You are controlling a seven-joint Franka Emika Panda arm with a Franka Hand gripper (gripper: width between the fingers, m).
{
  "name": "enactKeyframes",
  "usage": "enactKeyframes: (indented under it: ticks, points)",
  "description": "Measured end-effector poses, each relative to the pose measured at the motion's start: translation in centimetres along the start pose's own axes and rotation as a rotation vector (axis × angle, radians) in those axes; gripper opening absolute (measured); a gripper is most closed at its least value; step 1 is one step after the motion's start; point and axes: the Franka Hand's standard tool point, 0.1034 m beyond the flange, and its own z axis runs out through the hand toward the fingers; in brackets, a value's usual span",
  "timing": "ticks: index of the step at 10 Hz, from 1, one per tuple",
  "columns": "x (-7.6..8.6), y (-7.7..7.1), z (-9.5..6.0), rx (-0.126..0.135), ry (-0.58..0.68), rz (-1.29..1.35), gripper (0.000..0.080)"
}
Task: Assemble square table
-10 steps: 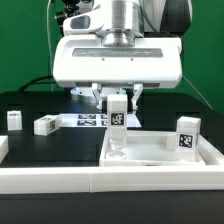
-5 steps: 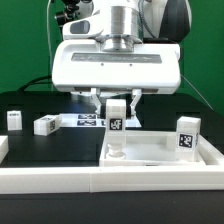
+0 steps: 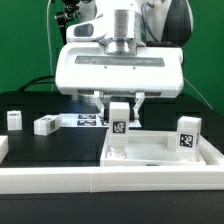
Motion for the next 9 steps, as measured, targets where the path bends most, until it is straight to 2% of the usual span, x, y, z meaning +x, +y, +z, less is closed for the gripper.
enactKeyframes:
  ticks: [5, 7, 8, 9]
  points:
    - [-0.67, -0.02, 0.13, -0.014, 0.044, -0.009, 0.0290]
    - [-0.92, -0.16, 0.34, -0.005, 0.009, -0.007, 0.0290]
    - [-0.98, -0.15, 0.37, -0.005, 0.008, -0.007, 0.0523]
    - [-1.02, -0.15, 0.40, -0.005, 0.008, -0.007, 0.0523]
